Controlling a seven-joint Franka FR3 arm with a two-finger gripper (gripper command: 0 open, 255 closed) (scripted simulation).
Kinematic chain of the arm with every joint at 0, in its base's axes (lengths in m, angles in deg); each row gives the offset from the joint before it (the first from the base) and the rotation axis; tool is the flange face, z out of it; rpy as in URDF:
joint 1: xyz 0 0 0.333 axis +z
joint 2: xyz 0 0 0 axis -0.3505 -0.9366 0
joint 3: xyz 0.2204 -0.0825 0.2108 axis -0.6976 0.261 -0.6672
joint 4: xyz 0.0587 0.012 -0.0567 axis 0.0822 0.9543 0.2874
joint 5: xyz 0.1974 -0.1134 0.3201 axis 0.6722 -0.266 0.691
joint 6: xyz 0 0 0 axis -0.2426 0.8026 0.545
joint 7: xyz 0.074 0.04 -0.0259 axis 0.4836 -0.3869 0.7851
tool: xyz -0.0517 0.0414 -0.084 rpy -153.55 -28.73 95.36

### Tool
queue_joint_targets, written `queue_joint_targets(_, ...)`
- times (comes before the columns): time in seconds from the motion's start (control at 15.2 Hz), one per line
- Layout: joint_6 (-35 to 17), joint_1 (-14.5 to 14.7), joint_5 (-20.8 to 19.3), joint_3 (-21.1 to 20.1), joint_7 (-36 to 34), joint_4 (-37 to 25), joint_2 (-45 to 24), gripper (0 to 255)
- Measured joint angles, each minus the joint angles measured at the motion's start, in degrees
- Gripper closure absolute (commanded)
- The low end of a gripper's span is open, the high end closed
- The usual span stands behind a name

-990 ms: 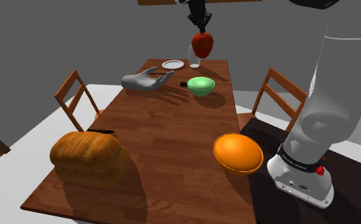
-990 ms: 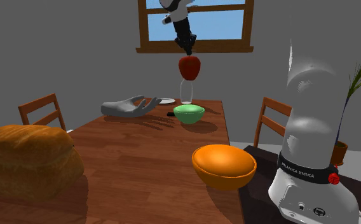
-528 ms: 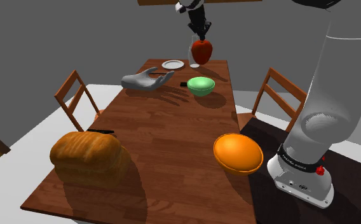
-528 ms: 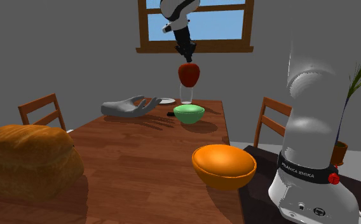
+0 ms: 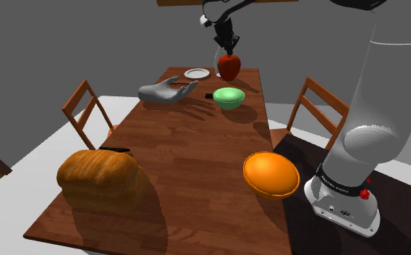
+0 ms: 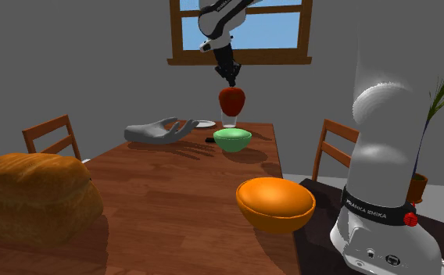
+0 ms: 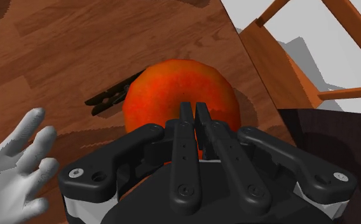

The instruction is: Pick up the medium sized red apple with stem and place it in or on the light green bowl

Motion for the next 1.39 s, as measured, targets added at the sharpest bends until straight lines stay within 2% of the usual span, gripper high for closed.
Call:
queue_joint_targets(0.73, -7.2, -0.3, -1.0, 0.2, -2.9, 6.1, -1.6, 255)
queue_joint_targets(1.12, -7.6, -0.3, -1.0, 0.2, -3.0, 6.3, -1.8, 255)
queue_joint_targets(1.19, -7.6, -0.3, -1.0, 0.2, -3.0, 6.3, -1.8, 0)
queue_joint_targets(1.39, -7.6, -0.3, -1.0, 0.2, -3.0, 6.3, -1.8, 0)
